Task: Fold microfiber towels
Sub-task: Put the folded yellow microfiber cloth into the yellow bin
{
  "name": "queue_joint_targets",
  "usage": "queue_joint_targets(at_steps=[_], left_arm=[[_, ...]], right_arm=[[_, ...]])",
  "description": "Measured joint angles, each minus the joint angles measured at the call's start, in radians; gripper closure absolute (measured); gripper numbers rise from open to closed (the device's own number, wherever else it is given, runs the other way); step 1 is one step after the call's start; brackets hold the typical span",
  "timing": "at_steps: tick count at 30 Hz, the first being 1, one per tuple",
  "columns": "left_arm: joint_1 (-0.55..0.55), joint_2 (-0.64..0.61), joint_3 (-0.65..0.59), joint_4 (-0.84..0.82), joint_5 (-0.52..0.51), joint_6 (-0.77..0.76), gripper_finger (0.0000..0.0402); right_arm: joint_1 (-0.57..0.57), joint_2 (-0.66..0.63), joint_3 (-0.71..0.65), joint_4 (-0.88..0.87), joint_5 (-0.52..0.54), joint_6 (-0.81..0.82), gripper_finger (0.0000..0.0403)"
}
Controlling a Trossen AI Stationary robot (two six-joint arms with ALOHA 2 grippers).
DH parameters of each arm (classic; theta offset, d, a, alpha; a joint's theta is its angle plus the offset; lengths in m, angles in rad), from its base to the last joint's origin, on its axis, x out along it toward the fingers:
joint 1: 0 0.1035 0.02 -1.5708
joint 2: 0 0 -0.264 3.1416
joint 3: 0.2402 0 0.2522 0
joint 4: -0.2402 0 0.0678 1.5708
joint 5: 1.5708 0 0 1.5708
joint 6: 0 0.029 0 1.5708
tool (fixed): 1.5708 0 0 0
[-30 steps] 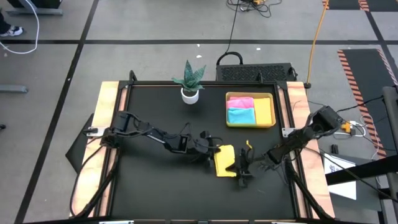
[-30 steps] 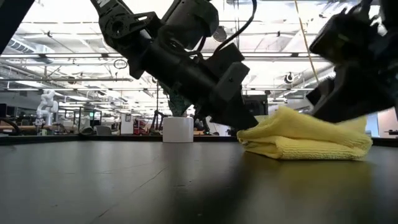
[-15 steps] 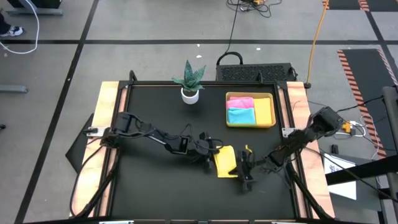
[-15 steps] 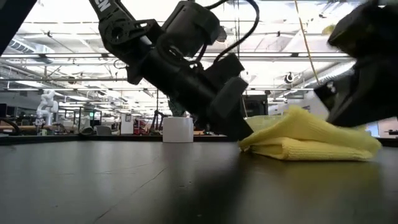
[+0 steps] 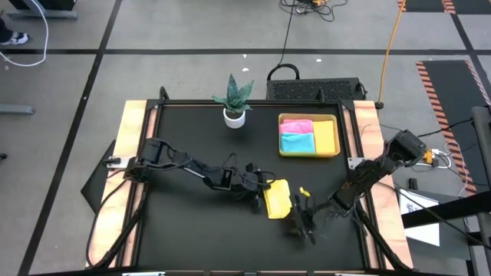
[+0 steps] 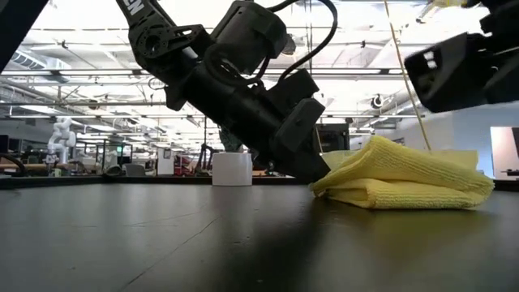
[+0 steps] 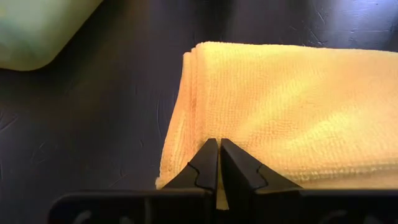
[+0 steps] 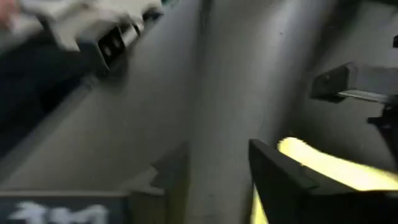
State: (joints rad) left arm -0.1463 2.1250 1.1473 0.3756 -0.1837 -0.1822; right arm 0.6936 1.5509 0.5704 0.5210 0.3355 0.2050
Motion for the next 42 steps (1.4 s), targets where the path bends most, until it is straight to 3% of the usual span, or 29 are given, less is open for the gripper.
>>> queue_joint_targets(at_steps=[7,14,18,23,31,34,38,42], left_arm=[[0.001,0.000,0.000,0.000,0.000,-0.004,0.0378],[0.001,0.000,0.000,0.000,0.000,-0.006,0.0378],[0.001,0.000,0.000,0.000,0.000,-0.006,0.0378],[0.001,0.000,0.000,0.000,0.000,-0.006,0.0378],[0.001,0.000,0.000,-0.001,0.000,-0.006,0.0378],[-0.001,-0.005,0.000,-0.013,0.000,-0.005,0.0378],[-0.001,-0.048,0.001,-0.103,-0.012,-0.004,0.0378],[-0.008,-0.101,0.001,-0.238,-0.122,-0.004,0.0378]], right_arm=[[-0.005,0.023,0.094,-0.282,0.143,-0.073,0.0188],[-0.013,0.153,0.135,-0.279,0.190,-0.183,0.0186],[-0.018,0.217,0.170,-0.280,0.268,-0.237,0.0199],[-0.036,0.241,0.182,-0.298,0.270,-0.211,0.0229],[-0.044,0.239,0.182,-0.332,0.267,-0.154,0.0348],[-0.045,0.200,0.180,-0.356,0.247,-0.102,0.0389],[-0.036,0.083,0.179,-0.401,0.186,-0.037,0.0384],[-0.015,-0.087,0.179,-0.465,0.122,-0.013,0.0386]])
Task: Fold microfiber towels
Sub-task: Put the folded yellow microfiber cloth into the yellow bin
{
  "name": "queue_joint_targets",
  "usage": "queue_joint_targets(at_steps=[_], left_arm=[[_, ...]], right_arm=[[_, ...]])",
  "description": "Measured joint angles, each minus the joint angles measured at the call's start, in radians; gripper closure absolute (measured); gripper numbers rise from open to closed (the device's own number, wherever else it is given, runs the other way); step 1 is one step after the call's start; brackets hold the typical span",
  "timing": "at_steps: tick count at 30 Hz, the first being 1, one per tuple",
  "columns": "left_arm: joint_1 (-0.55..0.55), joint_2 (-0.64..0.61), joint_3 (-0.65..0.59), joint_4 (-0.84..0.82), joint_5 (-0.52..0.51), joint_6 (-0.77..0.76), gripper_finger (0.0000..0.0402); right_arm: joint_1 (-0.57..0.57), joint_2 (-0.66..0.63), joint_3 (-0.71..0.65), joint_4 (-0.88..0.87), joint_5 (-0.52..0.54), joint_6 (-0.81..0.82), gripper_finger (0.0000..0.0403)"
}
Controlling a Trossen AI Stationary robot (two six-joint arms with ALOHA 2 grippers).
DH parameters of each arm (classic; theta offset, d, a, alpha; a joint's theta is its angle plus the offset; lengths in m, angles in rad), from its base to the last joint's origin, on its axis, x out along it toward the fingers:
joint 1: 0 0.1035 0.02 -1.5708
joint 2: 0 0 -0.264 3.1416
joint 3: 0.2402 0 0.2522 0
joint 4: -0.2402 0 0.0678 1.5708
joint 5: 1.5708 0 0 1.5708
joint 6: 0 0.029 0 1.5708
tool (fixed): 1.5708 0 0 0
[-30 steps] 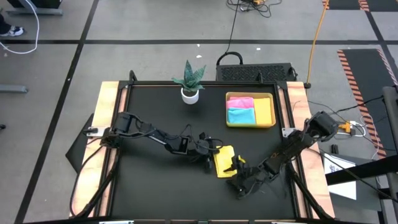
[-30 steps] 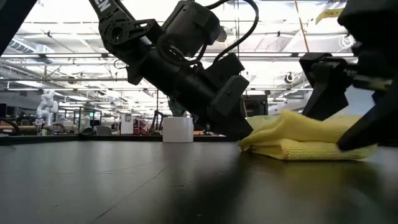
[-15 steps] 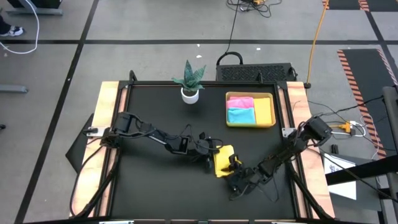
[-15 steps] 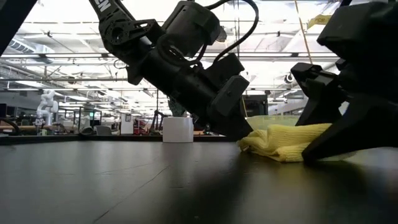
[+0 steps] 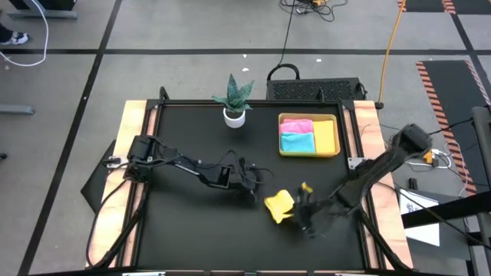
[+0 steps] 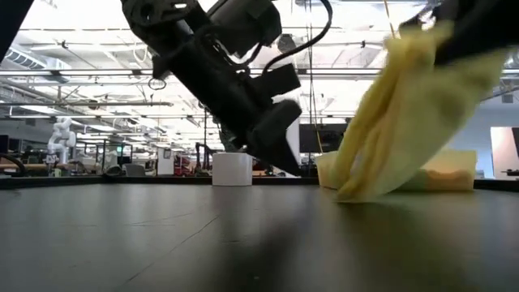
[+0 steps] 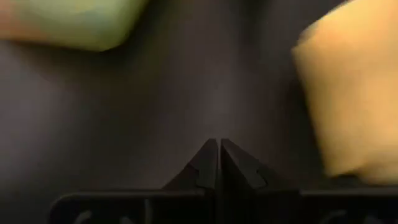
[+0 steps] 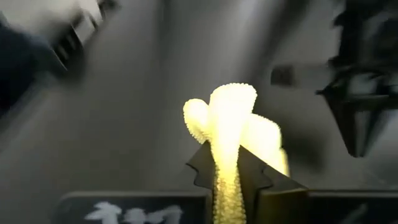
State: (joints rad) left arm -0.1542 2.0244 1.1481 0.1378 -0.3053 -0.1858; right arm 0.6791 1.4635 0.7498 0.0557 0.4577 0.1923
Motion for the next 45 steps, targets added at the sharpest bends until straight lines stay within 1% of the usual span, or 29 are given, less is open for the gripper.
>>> queue_joint_targets(at_steps=[3,6,9,12,14,17,19,23,25,29,33,34,36,38,42,45], left_arm=[[-0.012,-0.016,0.000,-0.079,-0.100,-0.015,0.0378],[-0.030,-0.017,-0.001,-0.125,-0.134,-0.053,0.0378],[-0.057,-0.017,-0.001,-0.128,-0.141,-0.080,0.0378],[-0.091,-0.016,-0.001,-0.136,-0.142,-0.083,0.0378],[-0.112,-0.016,-0.001,-0.130,-0.147,-0.082,0.0378],[-0.130,-0.016,-0.001,-0.128,-0.168,-0.081,0.0378],[-0.137,-0.016,-0.001,-0.128,-0.178,-0.083,0.0378],[-0.142,-0.016,-0.001,-0.126,-0.195,-0.083,0.0378],[-0.143,-0.016,-0.001,-0.122,-0.195,-0.083,0.0378],[-0.149,-0.016,-0.001,-0.119,-0.195,-0.082,0.0378],[-0.163,-0.016,-0.001,-0.118,-0.195,-0.081,0.0378],[-0.165,-0.016,-0.001,-0.116,-0.195,-0.080,0.0378],[-0.170,-0.016,-0.001,-0.116,-0.195,-0.078,0.0378],[-0.172,-0.016,-0.001,-0.115,-0.195,-0.076,0.0378],[-0.172,-0.015,-0.001,-0.107,-0.195,-0.071,0.0378],[-0.172,-0.015,-0.001,-0.107,-0.195,-0.071,0.0378]], right_arm=[[0.004,-0.158,0.001,-0.107,-0.015,0.031,0.0394],[-0.007,-0.324,0.001,-0.292,0.004,0.077,0.0395],[-0.051,-0.488,0.001,-0.526,0.097,0.141,0.0395],[-0.112,-0.629,0.001,-0.713,0.214,0.169,0.0395],[-0.163,-0.706,0.001,-0.773,0.298,0.141,0.0395],[-0.249,-0.775,0.001,-0.812,0.387,0.028,0.0395],[-0.317,-0.793,0.001,-0.827,0.411,-0.057,0.0395],[-0.484,-0.790,-0.042,-0.839,0.407,-0.173,0.0395],[-0.569,-0.775,-0.064,-0.809,0.400,-0.218,0.0395],[-0.708,-0.744,-0.104,-0.728,0.344,-0.353,0.0396],[-0.827,-0.734,-0.222,-0.628,0.212,-0.478,0.0396],[-0.852,-0.733,-0.256,-0.585,0.190,-0.520,0.0396],[-0.876,-0.723,-0.282,-0.481,0.149,-0.598,0.0395],[-0.893,-0.717,-0.295,-0.406,0.117,-0.602,0.0395],[-0.933,-0.713,-0.338,-0.462,0.114,-0.630,0.0395],[-0.950,-0.715,-0.344,-0.432,0.114,-0.666,0.0394]])
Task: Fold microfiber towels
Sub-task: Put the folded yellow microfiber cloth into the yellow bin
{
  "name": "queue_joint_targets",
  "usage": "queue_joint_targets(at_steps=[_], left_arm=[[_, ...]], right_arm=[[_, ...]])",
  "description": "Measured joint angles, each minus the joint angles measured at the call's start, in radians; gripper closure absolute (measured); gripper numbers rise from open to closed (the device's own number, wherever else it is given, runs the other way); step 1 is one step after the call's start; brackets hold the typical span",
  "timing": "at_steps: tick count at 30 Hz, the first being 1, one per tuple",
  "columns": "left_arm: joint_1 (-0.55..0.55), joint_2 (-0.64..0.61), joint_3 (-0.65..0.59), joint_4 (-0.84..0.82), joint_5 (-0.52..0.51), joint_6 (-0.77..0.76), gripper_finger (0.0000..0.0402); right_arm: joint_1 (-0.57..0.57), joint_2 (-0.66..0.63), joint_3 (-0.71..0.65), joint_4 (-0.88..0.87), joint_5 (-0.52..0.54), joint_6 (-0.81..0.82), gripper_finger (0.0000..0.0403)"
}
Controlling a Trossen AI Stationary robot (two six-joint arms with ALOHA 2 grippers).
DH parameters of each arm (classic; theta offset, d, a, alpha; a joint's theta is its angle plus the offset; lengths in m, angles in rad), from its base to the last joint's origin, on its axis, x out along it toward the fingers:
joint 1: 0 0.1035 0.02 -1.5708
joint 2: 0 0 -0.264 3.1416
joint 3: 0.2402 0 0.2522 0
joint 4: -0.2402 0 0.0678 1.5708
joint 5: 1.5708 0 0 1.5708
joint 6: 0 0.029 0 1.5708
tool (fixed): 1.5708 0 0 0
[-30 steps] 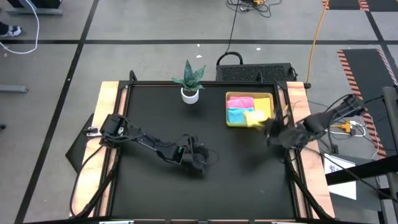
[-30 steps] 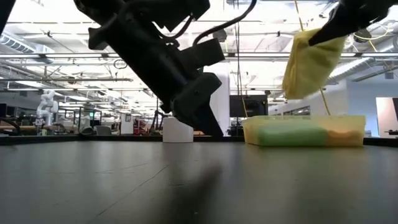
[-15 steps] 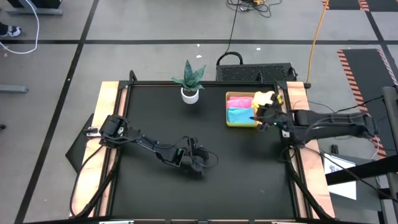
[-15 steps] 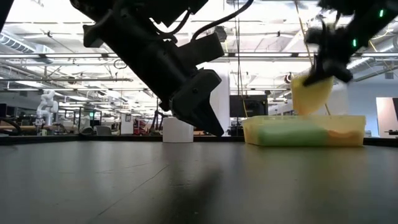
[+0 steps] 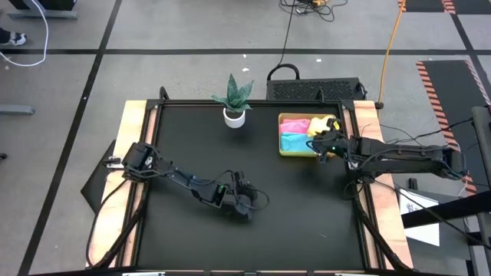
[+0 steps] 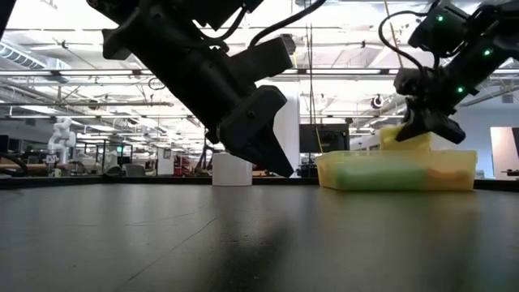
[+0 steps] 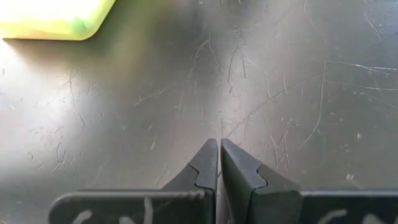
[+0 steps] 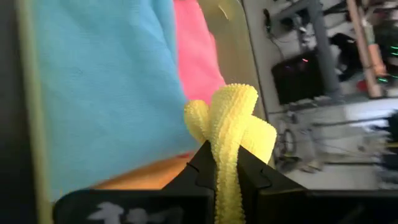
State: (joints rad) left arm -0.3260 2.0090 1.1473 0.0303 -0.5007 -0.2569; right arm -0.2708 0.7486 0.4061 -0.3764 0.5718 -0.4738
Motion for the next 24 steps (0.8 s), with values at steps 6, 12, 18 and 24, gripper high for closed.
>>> queue_joint_targets(at_steps=[6,12,18,24], left_arm=[[0.000,0.000,0.000,0.001,0.000,0.000,0.0378],[0.000,0.000,0.000,0.001,0.000,0.001,0.0378],[-0.003,0.000,0.000,0.001,0.000,0.009,0.0378],[-0.003,0.000,0.000,0.001,0.000,0.010,0.0378]], right_arm=[[-0.034,0.001,-0.002,0.065,0.127,-0.045,0.0395],[-0.081,0.002,-0.047,0.135,0.098,-0.066,0.0395],[-0.080,0.002,-0.069,0.105,-0.026,0.078,0.0386],[-0.040,0.002,-0.056,0.026,-0.028,0.115,0.0366]])
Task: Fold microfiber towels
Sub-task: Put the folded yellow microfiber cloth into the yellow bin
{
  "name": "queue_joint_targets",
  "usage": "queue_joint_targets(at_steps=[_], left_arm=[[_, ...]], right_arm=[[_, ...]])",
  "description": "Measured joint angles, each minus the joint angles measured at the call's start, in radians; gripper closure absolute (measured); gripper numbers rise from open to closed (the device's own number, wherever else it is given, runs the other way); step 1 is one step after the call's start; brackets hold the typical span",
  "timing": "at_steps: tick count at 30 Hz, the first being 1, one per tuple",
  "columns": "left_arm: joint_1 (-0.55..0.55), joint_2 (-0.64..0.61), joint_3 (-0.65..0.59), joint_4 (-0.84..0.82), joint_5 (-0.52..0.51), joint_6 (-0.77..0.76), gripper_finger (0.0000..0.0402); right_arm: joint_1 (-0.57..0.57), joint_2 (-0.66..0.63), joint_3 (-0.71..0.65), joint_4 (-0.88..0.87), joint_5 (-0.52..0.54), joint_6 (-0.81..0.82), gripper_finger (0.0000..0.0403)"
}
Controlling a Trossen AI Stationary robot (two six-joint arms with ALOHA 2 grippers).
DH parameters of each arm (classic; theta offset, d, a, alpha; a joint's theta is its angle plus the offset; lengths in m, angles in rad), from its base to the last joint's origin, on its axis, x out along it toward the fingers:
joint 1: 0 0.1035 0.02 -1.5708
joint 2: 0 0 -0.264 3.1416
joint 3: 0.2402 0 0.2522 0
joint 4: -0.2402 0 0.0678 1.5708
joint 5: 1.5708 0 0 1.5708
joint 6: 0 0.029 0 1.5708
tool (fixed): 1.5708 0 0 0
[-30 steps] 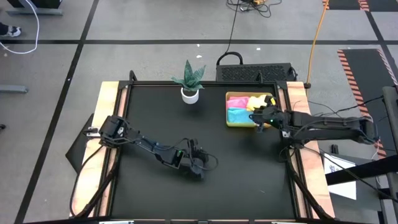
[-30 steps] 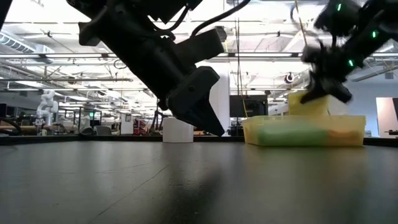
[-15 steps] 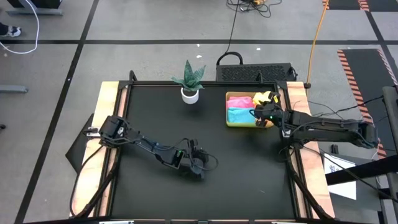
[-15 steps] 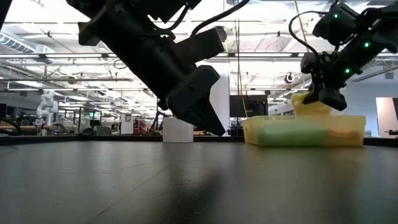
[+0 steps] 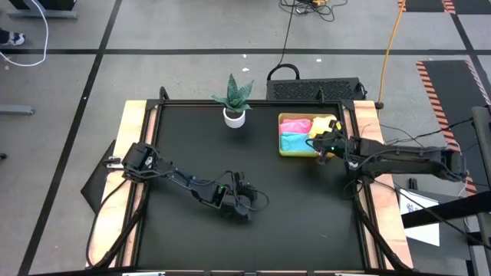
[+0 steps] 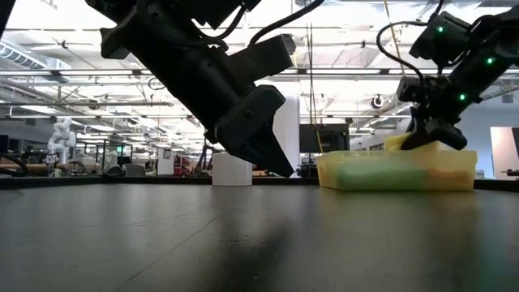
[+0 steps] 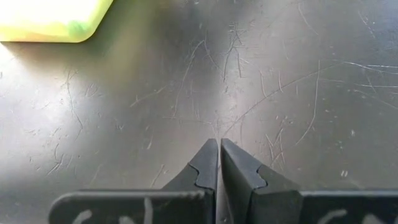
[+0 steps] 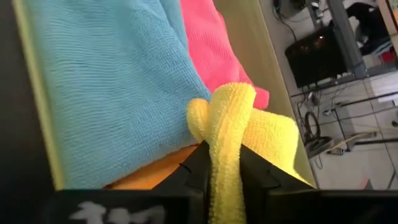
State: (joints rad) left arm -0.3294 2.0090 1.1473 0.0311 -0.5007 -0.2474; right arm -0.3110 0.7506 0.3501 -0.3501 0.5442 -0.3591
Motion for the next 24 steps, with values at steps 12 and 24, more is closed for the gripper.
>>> queue_joint_targets(at_steps=[12,24], left_arm=[[0.000,0.000,0.000,0.019,0.001,0.007,0.0378],[0.000,0.000,0.000,0.022,0.002,0.009,0.0378]], right_arm=[[0.038,0.045,0.169,-0.344,-0.078,0.015,0.0316],[0.038,0.123,0.201,-0.513,-0.159,0.016,0.0212]])
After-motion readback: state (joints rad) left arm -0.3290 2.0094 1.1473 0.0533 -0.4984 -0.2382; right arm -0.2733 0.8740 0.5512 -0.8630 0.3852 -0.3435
